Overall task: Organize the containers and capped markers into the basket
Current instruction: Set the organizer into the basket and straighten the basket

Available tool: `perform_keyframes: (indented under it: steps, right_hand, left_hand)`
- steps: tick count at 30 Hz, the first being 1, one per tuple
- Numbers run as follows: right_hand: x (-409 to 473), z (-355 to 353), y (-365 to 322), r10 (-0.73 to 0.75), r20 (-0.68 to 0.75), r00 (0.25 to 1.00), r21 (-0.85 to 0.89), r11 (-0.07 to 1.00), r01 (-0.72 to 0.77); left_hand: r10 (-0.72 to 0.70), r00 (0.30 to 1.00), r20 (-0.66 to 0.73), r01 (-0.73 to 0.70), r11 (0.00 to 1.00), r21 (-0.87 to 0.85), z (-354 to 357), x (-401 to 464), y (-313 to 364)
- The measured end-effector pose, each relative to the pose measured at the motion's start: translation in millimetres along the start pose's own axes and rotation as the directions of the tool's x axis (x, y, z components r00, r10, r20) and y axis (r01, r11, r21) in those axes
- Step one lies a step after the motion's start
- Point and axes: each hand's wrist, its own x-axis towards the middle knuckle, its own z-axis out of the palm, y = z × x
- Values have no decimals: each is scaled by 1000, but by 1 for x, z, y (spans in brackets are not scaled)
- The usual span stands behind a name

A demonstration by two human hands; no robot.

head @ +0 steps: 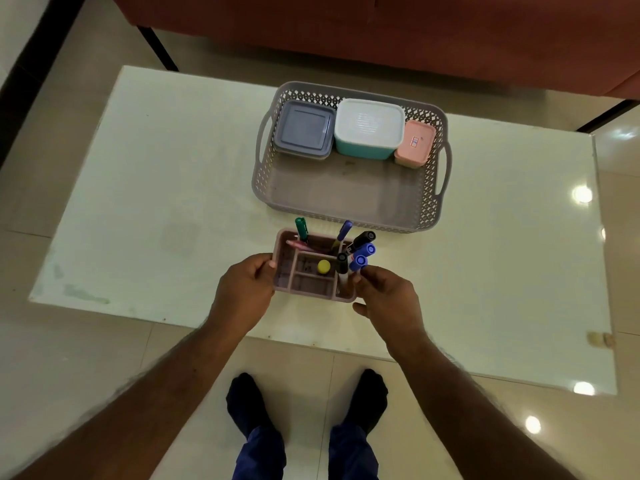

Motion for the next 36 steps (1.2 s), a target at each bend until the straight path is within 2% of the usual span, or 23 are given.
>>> perform_keyframes:
  steps: [5,10,18,24,29,36]
  right_hand:
    - [-5,9,1,-61,-59,996,-142,989,53]
    - [-15,6,-10,-96,-83,992,-179,981,80]
    - [-30,-23,-72,-245,-117,962,-153,962,226]
    - [8,-35,-115,-369,-164,915,-182,923,340]
    - [53,-48,-137,-315,-168,934,-178,942,286]
    - [101,-47,-131,-225,-140,964,-263,947,183]
  left_hand:
    - [36,999,-29,-33,993,112,4,-3,8]
    - [92,995,-45,-82,978,191,-5,-14,24]
    - [247,966,-76,-235,962,142,-33,-16,80]
    - [336,932,-133,-325,941,99,-33,25,115]
    - [374,922,-97,-365,925,105,-25,63,138]
    - [307,952,-6,-300,933,197,-4,113,145]
